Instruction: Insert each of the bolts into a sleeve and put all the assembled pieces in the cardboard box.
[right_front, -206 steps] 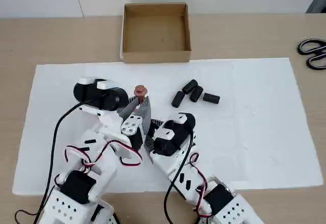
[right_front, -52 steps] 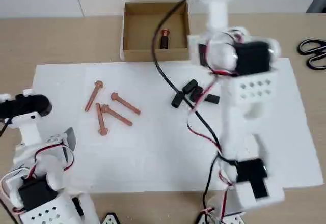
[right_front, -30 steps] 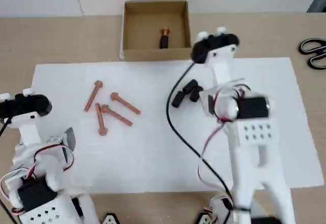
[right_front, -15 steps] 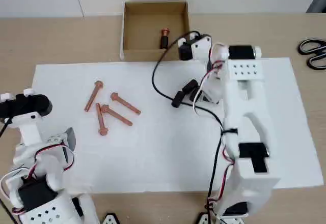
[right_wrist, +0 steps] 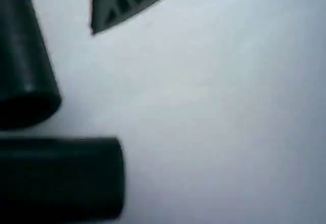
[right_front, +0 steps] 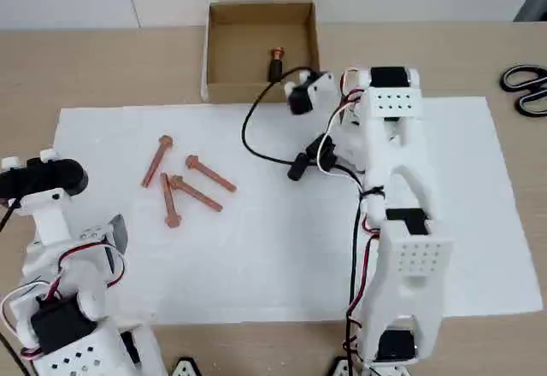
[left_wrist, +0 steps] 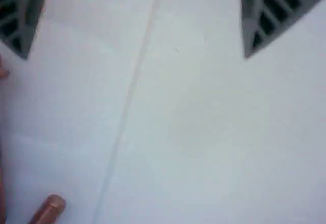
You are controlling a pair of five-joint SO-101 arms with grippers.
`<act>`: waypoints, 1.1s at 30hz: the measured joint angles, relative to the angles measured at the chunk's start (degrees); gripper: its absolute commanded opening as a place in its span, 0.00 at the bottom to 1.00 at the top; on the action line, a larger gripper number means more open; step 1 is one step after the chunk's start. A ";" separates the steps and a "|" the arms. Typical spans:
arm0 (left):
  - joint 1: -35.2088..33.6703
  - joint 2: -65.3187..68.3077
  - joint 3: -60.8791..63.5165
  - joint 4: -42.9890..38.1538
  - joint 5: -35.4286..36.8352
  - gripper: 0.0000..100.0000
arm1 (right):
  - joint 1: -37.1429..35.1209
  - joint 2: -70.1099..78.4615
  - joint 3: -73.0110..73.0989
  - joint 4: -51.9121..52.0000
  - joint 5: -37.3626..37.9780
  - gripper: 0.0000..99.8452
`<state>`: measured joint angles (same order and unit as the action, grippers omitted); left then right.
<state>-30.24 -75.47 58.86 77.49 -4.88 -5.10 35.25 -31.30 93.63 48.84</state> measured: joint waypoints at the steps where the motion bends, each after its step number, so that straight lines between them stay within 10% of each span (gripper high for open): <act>1: 0.00 0.00 0.00 0.00 0.00 0.25 | 0.00 0.79 0.00 0.00 0.18 0.18; 23: 0.00 0.09 1.41 0.00 0.00 0.25 | 1.05 7.82 -2.99 -2.37 0.00 0.00; 33: 0.00 0.09 1.41 0.00 0.00 0.25 | 2.55 -4.48 -3.08 1.76 -11.78 0.00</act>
<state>-30.24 -75.38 60.26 77.49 -4.88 -2.55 30.77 -34.37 95.38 37.05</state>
